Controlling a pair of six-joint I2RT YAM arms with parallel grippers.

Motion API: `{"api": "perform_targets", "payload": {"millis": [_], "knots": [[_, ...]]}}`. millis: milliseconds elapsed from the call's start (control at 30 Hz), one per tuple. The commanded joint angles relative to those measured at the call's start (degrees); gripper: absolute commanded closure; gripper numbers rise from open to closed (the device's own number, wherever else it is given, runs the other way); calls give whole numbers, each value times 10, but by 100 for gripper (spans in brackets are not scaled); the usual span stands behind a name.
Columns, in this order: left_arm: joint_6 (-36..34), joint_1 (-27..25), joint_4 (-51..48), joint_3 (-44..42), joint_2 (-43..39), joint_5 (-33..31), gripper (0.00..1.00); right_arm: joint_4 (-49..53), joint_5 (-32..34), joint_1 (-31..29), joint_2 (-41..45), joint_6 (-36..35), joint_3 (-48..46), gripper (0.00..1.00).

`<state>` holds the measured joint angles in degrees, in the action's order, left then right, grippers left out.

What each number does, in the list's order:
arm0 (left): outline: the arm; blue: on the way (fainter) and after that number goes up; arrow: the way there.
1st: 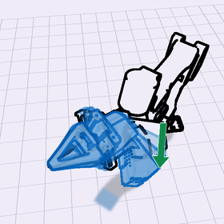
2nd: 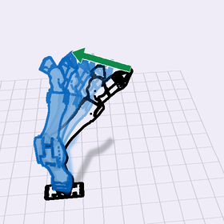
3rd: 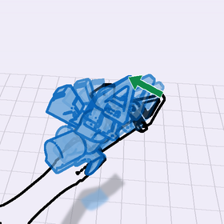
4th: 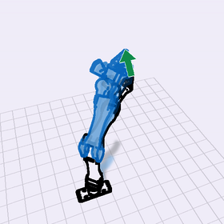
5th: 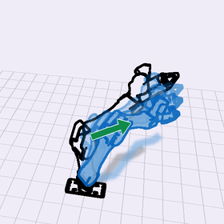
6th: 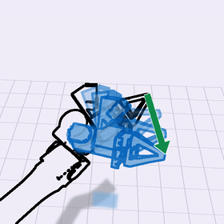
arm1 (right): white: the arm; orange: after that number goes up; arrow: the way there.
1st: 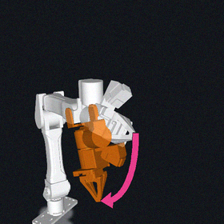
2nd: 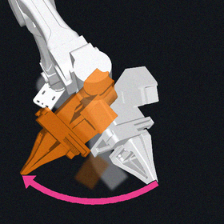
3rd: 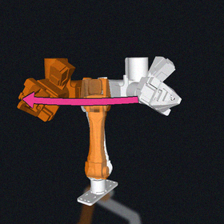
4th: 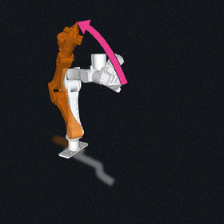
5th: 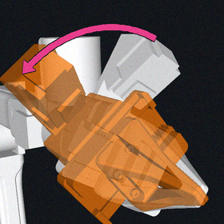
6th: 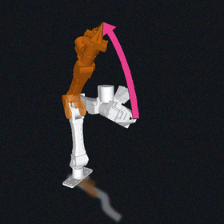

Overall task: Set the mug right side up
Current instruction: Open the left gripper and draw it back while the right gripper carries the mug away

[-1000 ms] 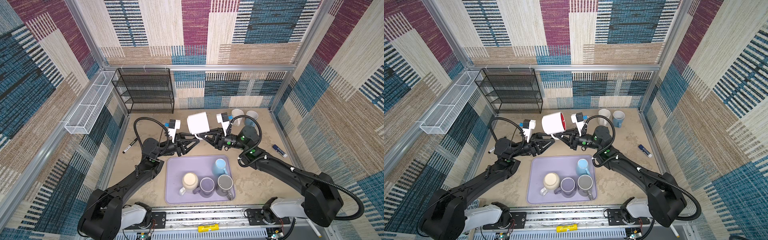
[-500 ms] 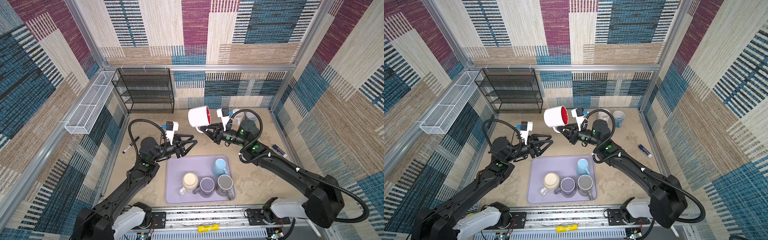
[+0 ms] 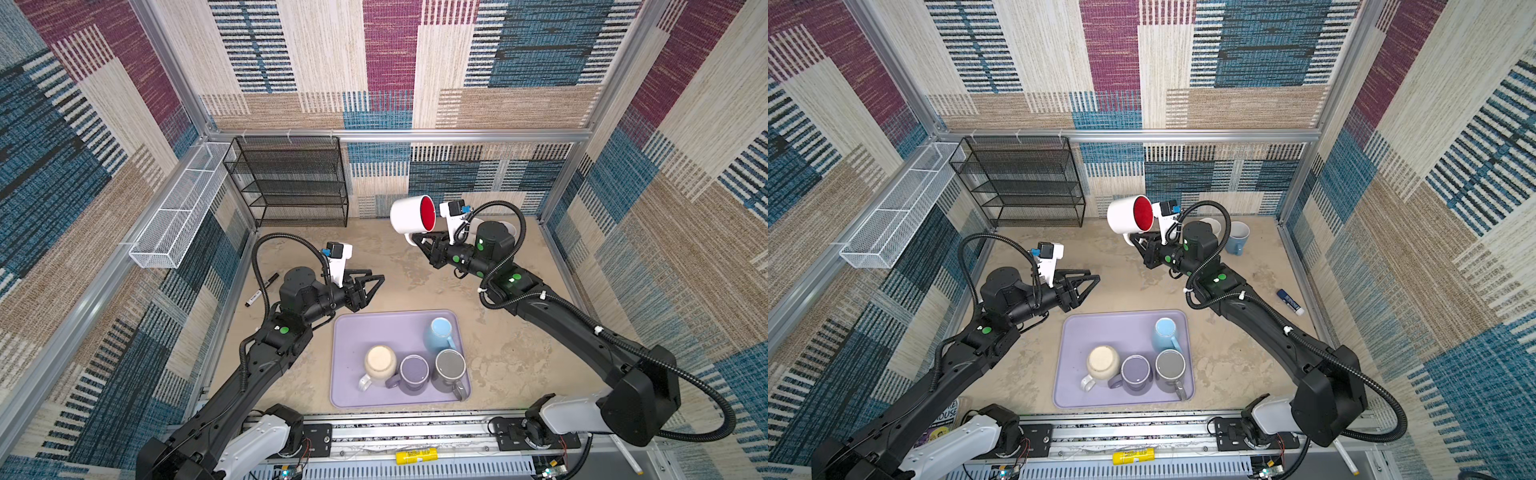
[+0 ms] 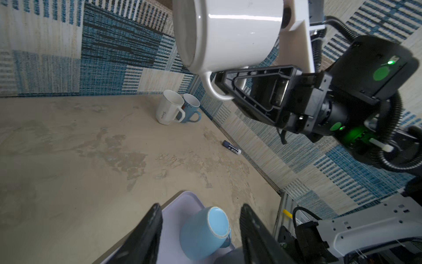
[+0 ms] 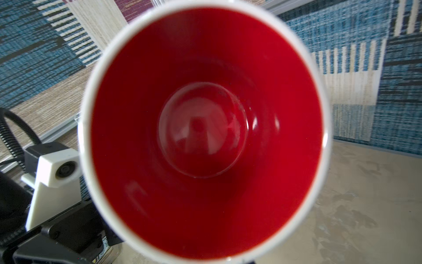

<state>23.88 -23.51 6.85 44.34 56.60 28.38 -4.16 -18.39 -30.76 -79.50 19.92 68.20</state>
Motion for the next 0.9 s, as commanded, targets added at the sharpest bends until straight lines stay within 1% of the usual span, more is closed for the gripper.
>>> {"api": "perform_targets", "payload": {"millis": [0,200,400,767,867], "knots": [[-23,0,-41,7,-2,-46,45,12,53,10,-11,-27,24,100],[-28,0,-61,16,-2,-53,45,74,120,29,-49,-48,68,100],[-30,-1,-69,21,1,-56,46,118,156,48,-103,-55,104,100],[-38,-1,-89,32,0,-48,46,214,244,54,-225,-77,195,100],[-41,-1,-93,32,0,-42,46,233,278,54,-252,-84,215,100]]}}
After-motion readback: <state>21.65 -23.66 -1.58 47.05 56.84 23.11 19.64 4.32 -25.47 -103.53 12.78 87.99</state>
